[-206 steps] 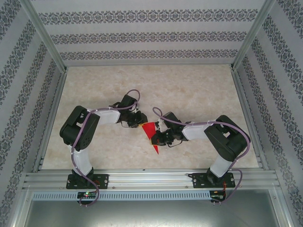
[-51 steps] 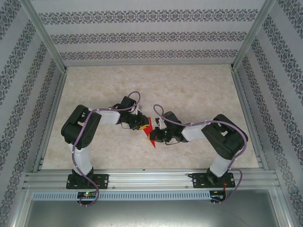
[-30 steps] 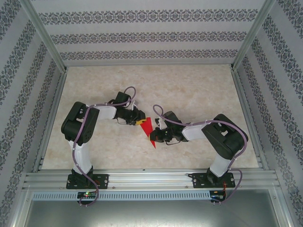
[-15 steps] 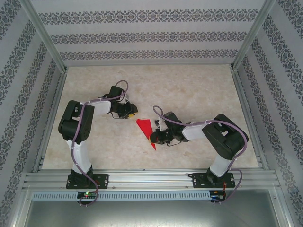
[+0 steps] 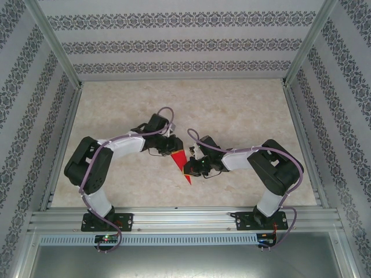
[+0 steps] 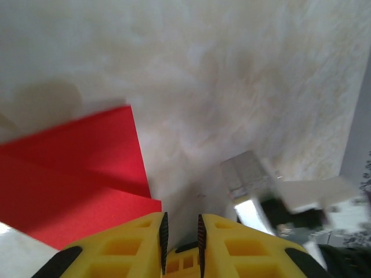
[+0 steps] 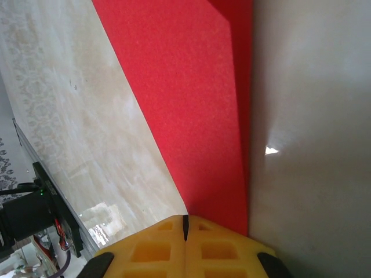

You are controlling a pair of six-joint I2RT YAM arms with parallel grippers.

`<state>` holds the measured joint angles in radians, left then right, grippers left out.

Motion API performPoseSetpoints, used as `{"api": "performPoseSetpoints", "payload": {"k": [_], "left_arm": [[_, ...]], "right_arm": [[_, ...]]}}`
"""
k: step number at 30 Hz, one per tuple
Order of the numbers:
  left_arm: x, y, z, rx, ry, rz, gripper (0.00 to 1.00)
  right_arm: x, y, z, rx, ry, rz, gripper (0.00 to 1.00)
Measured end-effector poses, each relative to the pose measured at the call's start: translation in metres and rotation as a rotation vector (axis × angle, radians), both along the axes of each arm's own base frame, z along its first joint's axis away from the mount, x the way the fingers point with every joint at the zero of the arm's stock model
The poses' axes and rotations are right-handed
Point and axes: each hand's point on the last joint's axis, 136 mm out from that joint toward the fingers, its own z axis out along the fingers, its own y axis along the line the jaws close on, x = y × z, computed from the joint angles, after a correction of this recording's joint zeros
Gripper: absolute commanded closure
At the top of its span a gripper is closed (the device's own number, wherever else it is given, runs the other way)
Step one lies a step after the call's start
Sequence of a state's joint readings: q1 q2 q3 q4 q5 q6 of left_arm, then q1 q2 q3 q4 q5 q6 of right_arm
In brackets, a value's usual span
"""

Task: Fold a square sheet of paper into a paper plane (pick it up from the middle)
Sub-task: Fold the wing for the fifth time at the center of the table.

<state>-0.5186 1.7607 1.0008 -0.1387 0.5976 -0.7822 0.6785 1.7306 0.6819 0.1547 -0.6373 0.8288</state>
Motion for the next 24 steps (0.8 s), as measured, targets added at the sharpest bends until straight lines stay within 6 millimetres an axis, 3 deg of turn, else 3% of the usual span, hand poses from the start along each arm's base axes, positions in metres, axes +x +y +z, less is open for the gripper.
{"api": "performPoseSetpoints", "payload": {"k": [6,17,24], "left_arm": [[-0.009,-0.003,-0.043,0.068,0.085,0.014,0.81],[-0.005,-0.003,-0.044,0.070,0.090,0.041,0.83],[-0.005,-0.003,-0.044,0.070,0.089,0.041,0.83]], "right_arm": [[-0.001,0.001,0.000,-0.006,0.003,-0.002,1.00],[-0.013,0.001,0.010,-0.039,-0.068,0.002,0.97],[0.003,0.011,0.031,-0.022,-0.137,-0.016,0.97]]}}
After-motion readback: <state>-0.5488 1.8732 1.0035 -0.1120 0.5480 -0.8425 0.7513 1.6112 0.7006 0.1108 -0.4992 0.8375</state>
